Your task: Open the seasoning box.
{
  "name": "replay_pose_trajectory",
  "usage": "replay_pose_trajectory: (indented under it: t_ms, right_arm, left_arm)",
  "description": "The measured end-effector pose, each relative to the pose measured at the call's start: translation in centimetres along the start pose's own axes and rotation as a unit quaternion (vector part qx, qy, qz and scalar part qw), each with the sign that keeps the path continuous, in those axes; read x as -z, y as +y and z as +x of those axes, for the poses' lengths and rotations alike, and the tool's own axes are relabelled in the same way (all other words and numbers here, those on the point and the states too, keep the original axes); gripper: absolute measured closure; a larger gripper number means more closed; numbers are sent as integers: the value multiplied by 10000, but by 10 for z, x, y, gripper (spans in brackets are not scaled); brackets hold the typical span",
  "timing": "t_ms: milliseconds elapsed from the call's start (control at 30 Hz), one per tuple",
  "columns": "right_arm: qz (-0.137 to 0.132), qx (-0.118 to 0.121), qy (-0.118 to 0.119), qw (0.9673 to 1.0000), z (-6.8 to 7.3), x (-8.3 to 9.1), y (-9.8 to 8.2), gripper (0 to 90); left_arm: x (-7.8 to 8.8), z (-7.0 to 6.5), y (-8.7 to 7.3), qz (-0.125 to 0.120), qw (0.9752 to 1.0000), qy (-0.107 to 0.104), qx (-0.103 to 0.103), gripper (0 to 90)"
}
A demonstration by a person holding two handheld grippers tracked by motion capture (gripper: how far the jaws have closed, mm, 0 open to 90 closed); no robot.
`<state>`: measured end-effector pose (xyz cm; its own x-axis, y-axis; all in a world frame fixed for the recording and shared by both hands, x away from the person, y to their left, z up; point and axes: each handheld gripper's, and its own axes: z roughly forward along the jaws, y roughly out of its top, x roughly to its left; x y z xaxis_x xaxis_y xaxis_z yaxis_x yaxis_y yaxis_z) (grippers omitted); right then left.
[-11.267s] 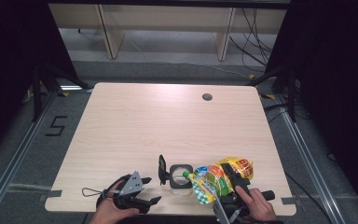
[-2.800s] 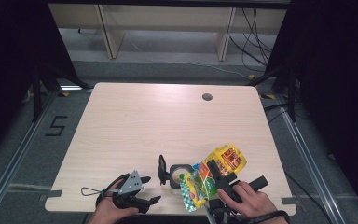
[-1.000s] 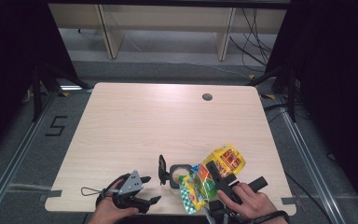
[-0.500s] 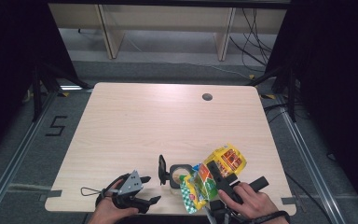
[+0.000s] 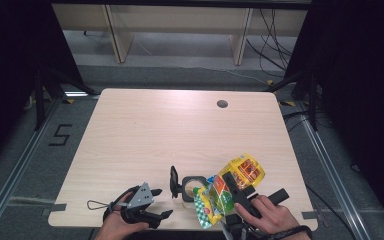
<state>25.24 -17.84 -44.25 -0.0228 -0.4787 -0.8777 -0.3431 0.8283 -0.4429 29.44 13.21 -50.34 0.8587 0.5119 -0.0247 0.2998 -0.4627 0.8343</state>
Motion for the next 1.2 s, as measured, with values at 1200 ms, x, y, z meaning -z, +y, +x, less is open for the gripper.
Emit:
replay_pose_trajectory:
  t_ms: [1200]
  right_arm:
    - [11, 154, 102, 9998, -2, 0, 0, 450]
  left_arm:
    - [-1, -1, 1, 42, 9999, -5, 112, 250]
